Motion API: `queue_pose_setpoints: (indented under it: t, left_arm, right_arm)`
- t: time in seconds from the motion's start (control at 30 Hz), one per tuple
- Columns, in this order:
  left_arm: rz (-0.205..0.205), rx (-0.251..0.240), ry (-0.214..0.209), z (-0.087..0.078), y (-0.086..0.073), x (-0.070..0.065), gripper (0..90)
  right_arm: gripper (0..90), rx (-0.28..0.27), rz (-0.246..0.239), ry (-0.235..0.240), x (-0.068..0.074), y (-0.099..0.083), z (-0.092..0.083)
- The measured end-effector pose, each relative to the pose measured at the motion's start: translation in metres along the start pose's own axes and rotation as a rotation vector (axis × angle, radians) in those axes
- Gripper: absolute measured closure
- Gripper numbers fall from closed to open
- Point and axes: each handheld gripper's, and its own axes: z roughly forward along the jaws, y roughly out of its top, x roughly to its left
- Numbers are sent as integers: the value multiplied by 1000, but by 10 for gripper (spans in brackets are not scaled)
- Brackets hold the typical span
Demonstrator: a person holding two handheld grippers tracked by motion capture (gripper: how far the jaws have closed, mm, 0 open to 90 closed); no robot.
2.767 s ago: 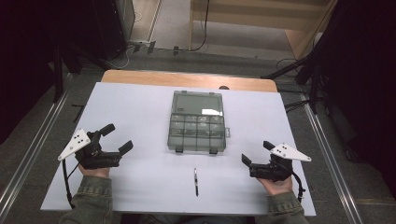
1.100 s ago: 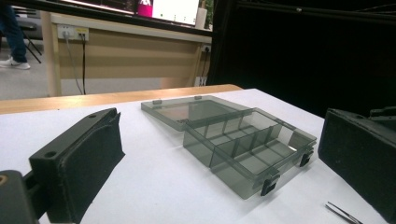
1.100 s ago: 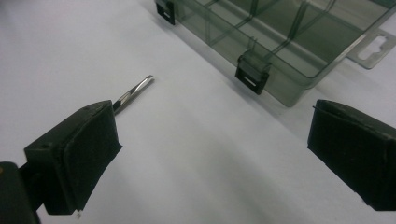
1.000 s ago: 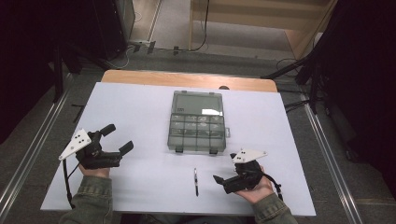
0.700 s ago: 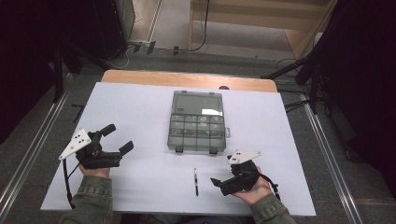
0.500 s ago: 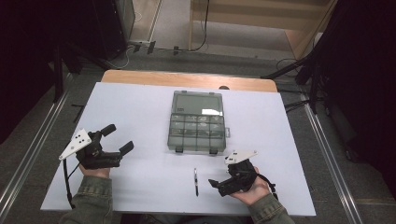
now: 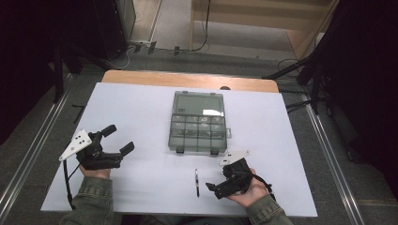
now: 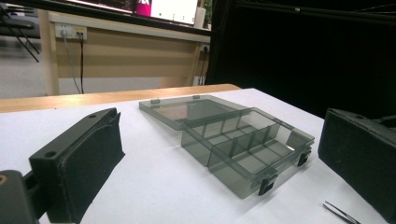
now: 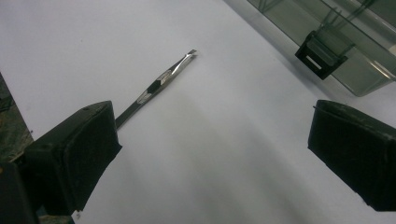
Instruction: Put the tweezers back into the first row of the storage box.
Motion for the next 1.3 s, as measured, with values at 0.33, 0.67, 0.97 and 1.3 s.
queue_pose_setpoints:
  t: [0.33,0.67,0.97,1.3]
  left_arm:
    - [2,1,0,-1,0,0,0]
    - [2,1,-3,-1,0,1,0]
    - [3,1,-1,-1,0,1,0]
    - [-1,0,-1,-1,0,1,0]
  right_arm:
    - [28,91,24,23,10,17,10]
    - [41,156,30,-4,19,27,21]
    - [84,205,33,3,25,34,30]
    - [139,224,41,-23,29,37,37]
